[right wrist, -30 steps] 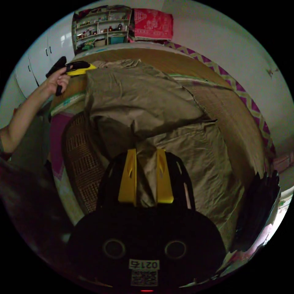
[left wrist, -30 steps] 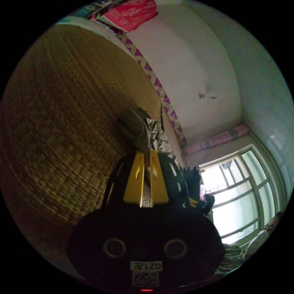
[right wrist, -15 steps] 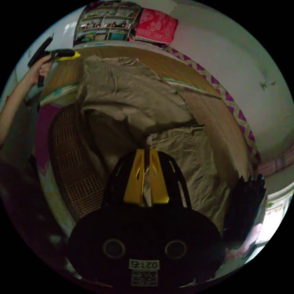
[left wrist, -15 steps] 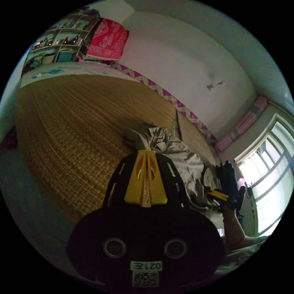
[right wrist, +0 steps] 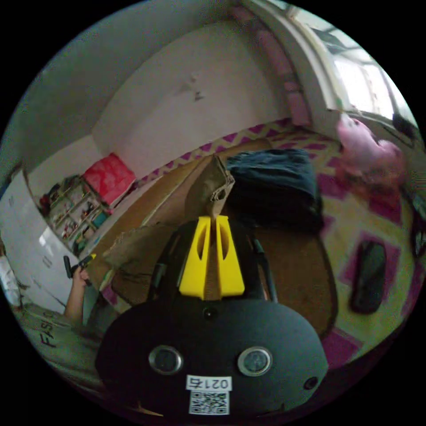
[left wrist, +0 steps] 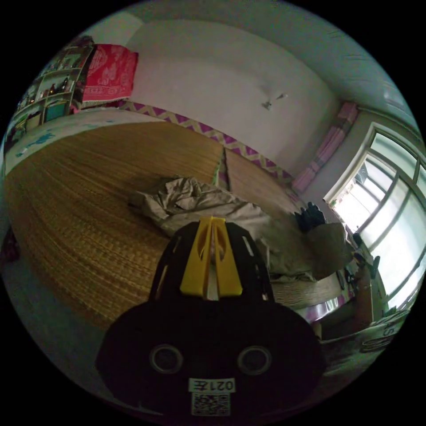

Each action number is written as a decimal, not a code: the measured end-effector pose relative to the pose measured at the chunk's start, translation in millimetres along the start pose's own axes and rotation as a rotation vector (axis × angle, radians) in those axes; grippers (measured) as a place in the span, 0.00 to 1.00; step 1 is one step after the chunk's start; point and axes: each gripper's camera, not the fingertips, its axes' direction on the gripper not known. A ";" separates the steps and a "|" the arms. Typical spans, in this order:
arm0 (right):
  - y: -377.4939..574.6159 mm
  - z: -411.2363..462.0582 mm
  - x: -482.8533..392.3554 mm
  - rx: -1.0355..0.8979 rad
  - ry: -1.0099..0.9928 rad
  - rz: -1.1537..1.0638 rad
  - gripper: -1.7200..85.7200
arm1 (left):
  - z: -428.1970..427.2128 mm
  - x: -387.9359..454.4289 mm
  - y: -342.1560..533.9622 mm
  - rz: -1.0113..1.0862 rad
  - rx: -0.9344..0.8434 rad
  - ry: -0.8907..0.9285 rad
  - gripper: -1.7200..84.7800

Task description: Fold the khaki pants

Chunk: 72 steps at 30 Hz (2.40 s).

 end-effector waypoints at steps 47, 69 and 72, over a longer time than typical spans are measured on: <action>-90.9 194.6 -57.4 -0.518 0.175 -0.926 0.01 | 426.1 371.7 -6.0 1.029 -0.557 0.139 0.03; -39.1 -39.7 -179.6 -0.176 0.263 -1.006 0.01 | 94.3 383.3 73.6 1.084 -0.159 0.256 0.01; -8.0 -93.6 -195.3 -0.127 0.237 -0.983 0.01 | 41.2 376.0 107.0 1.076 -0.135 0.261 0.01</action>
